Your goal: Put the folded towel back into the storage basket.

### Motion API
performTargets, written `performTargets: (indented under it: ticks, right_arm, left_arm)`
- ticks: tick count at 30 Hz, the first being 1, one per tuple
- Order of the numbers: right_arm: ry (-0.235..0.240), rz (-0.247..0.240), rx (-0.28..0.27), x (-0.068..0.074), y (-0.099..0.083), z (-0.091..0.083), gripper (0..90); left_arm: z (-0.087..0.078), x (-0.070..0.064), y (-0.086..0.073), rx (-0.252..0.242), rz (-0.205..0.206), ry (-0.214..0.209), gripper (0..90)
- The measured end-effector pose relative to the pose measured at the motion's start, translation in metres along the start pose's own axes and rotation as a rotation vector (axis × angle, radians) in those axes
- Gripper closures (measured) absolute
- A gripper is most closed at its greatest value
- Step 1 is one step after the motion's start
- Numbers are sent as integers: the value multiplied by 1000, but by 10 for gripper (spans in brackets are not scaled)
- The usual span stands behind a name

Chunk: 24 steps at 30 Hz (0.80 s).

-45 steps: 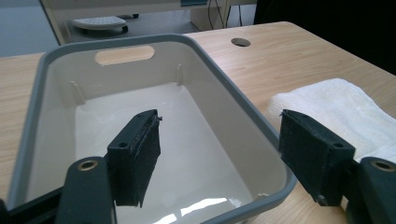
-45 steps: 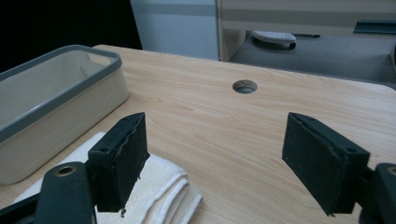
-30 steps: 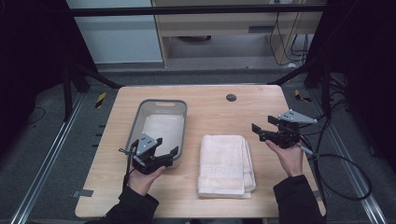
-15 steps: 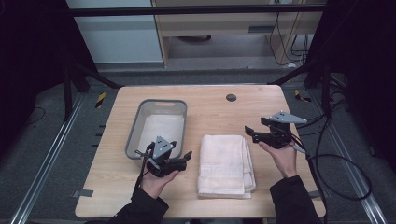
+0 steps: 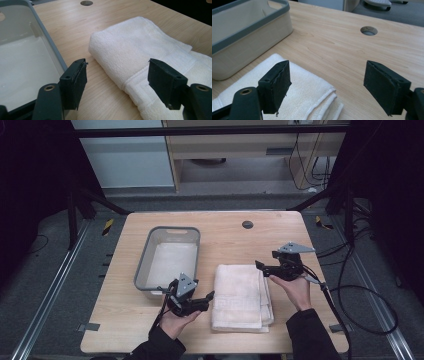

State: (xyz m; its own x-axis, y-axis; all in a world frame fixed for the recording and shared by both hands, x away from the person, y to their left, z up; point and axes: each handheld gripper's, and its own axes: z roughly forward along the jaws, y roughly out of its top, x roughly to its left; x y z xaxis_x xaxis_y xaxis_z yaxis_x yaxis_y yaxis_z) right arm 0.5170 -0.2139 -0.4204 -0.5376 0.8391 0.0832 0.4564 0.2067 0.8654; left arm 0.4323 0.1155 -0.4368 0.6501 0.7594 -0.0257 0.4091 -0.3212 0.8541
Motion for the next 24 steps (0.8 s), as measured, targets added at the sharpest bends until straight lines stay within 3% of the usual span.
performTargets:
  ticks: [5,16,24]
  right_arm:
    - [12,19,28,0,-6,9,230]
    - [5,5,92,-1,-21,24,228]
    - [7,14,131,-1,-29,31,226]
  left_arm:
    - [5,-6,-5,23,7,-6,315]
    - [12,-17,-14,54,5,-24,340]
    - [24,-26,-24,109,22,-35,338]
